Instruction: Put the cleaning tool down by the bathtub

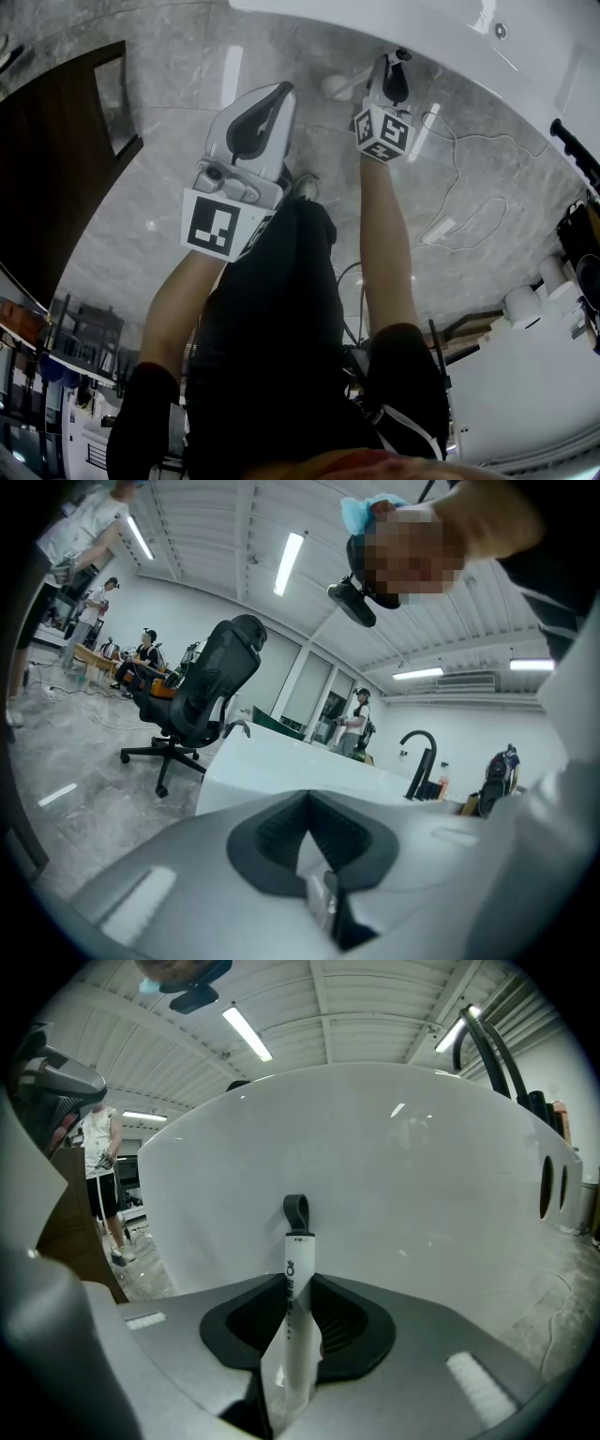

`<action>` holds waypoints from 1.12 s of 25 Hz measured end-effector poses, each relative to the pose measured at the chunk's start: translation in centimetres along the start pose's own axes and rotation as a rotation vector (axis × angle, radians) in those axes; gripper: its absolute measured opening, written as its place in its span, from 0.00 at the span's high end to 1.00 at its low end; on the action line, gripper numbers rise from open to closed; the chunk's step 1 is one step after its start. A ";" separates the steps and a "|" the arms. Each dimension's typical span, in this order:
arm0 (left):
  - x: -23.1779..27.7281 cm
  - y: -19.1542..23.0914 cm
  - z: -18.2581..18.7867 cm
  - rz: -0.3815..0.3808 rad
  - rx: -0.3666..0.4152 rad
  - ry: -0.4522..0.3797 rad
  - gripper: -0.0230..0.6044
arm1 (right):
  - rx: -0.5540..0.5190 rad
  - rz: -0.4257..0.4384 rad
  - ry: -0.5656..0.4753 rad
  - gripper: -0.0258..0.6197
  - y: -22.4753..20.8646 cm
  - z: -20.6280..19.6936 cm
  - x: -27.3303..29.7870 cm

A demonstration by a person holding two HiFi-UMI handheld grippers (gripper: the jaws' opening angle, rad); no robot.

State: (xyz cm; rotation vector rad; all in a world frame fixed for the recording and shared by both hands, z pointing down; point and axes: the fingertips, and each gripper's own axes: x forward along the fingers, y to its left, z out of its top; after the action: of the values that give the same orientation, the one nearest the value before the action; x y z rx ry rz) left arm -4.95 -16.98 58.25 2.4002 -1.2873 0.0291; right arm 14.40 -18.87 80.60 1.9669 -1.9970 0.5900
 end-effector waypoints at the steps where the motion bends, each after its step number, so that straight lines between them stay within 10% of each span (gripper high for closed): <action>1: 0.0 0.0 -0.1 0.000 -0.001 0.002 0.95 | 0.001 -0.001 0.001 0.83 0.0 0.0 0.0; 28: -2.9 -1.4 1.2 0.016 -0.015 -0.009 0.95 | 0.015 -0.022 0.027 0.77 0.0 0.7 -2.8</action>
State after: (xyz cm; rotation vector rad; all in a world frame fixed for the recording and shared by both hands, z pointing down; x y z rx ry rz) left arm -5.67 -14.47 56.05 2.3802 -1.3061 0.0132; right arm 14.57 -16.71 78.70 1.9763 -1.9581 0.6254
